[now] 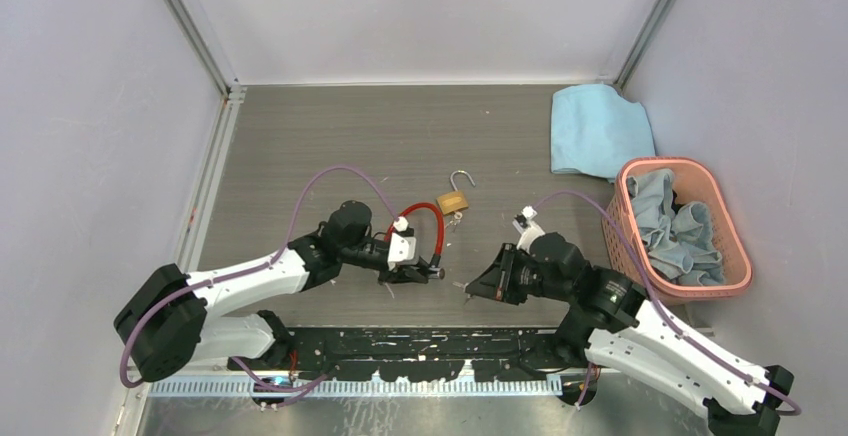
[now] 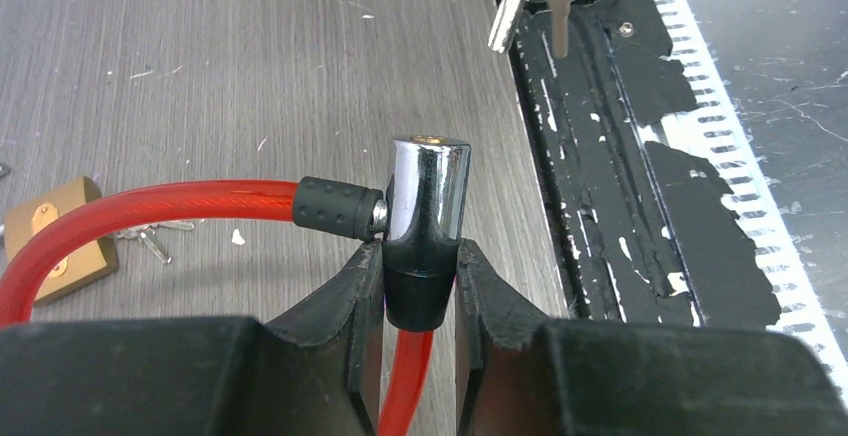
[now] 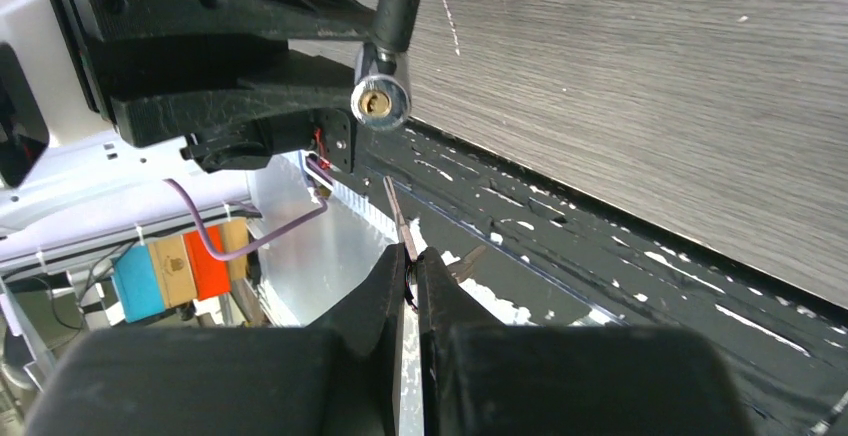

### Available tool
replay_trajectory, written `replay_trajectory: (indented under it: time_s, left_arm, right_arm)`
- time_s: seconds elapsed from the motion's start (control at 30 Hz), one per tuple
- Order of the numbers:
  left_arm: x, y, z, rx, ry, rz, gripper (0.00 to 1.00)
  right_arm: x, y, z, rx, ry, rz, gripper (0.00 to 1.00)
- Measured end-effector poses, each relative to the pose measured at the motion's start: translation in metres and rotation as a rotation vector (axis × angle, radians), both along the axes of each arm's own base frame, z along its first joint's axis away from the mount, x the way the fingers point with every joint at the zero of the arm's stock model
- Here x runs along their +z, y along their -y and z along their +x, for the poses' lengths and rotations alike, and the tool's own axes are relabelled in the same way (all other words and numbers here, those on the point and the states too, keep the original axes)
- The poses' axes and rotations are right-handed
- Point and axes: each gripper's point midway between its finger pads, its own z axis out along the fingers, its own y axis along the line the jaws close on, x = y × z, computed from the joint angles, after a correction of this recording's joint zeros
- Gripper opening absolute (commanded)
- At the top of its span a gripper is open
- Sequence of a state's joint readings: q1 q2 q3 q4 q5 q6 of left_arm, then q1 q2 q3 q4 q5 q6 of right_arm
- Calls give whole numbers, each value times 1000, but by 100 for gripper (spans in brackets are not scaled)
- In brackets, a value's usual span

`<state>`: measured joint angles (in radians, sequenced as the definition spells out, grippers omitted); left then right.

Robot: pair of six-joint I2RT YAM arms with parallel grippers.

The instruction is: Unlock with the key

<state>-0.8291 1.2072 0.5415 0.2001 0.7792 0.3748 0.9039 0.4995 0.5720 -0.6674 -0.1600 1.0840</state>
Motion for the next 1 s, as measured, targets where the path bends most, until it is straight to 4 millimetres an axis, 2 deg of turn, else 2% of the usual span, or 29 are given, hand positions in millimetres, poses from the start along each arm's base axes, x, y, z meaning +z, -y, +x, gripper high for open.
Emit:
replay_trajectory:
  time_s: [0.2, 1.0]
  left_arm:
    - [4, 2, -6, -40, -2, -23, 0]
    - [4, 1, -7, -43, 64, -34, 0]
  right_arm:
    - [-3, -14, 6, 1, -33, 10, 1]
    - [-2, -25, 18, -60, -81, 36, 1]
